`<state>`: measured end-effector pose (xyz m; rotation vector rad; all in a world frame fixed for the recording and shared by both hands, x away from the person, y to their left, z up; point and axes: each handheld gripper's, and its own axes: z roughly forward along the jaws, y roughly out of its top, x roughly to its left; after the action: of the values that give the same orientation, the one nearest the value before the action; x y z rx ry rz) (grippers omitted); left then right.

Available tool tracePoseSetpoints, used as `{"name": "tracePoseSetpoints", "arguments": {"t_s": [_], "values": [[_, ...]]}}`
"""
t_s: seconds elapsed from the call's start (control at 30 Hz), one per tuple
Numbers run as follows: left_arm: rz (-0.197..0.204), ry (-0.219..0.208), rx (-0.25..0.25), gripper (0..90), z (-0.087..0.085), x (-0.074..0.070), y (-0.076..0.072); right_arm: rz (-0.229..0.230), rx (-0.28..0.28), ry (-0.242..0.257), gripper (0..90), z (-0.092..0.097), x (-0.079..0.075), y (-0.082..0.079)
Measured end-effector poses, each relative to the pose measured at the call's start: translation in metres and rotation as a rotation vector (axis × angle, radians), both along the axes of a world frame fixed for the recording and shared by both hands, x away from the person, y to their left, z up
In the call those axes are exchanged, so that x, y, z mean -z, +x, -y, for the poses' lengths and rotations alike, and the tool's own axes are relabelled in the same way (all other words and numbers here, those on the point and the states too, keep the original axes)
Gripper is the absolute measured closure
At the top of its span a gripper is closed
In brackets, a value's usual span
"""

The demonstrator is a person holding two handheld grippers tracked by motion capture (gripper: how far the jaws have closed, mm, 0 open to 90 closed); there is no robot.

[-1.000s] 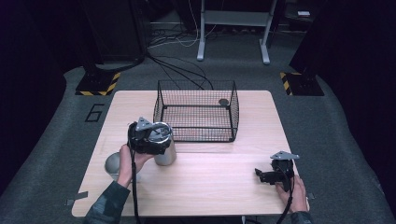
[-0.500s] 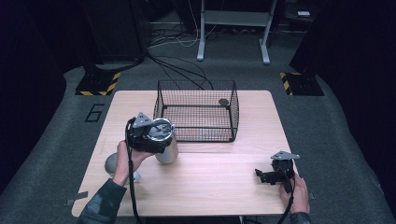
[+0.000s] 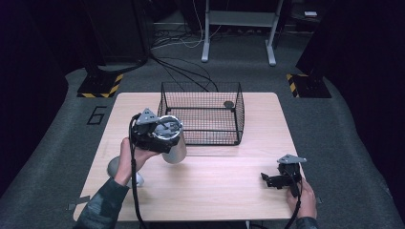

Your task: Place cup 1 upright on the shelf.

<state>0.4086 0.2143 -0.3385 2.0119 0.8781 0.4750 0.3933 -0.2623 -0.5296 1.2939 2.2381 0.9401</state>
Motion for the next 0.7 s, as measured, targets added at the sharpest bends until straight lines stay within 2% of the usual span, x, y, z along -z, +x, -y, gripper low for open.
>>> {"name": "tracePoseSetpoints", "arguments": {"t_s": [0.27,0.7], "values": [[-0.005,-0.035,0.031,3.9,0.002,-0.012,0.002,-0.001,0.002,0.002,0.0,0.0,0.0,0.0],[0.011,-0.045,0.062,3.9,0.01,-0.034,0.009,-0.002,0.001,0.006,0.0,0.0,0.0,0.0]]}}
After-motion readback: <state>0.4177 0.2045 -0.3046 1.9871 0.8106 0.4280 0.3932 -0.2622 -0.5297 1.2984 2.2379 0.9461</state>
